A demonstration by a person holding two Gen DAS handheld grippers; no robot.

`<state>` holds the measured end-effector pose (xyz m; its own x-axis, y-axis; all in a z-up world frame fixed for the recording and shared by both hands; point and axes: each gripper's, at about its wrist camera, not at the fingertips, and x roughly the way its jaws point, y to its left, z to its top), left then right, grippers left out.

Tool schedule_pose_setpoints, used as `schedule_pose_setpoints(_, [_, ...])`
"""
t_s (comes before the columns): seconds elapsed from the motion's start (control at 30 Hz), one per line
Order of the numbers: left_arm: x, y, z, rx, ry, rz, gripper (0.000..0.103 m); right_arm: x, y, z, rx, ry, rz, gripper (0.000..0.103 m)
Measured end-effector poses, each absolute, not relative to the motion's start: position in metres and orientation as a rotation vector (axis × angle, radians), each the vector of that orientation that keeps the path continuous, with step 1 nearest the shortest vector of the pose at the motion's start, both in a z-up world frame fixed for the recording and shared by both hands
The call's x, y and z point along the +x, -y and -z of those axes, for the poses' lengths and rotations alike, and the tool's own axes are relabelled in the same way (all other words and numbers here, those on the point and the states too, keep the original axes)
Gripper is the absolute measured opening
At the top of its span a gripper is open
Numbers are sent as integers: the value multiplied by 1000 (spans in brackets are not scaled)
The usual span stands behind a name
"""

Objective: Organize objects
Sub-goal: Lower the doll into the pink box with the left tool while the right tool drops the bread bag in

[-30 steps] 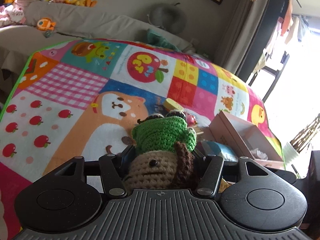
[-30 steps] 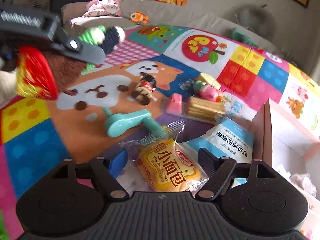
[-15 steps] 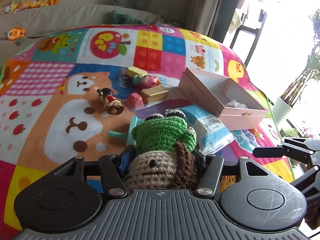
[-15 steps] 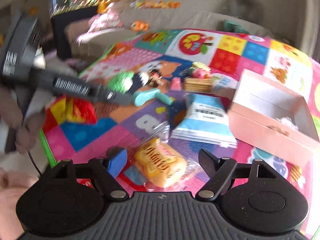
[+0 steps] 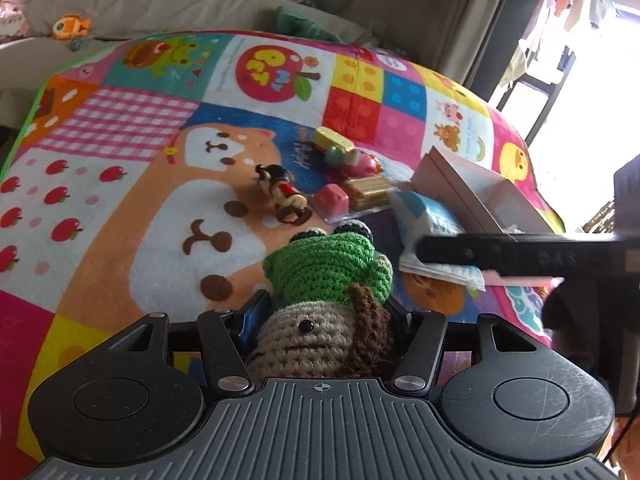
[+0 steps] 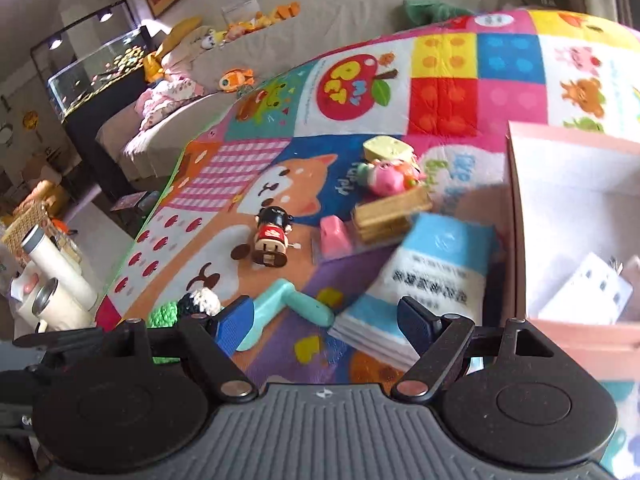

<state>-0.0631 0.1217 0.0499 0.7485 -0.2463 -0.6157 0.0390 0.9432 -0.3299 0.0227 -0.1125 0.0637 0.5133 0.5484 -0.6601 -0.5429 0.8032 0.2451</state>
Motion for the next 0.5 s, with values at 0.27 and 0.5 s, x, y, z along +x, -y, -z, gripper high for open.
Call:
schedule_pose_setpoints(0.27, [-61,-108,-57,-267,-700,264,63,-72,129,-47,-401,-857,-770,89])
schedule_pose_setpoints(0.5, [-54,-46,-81,-171,-690,405,63,-90,160,-56,-296,-804,-645,57])
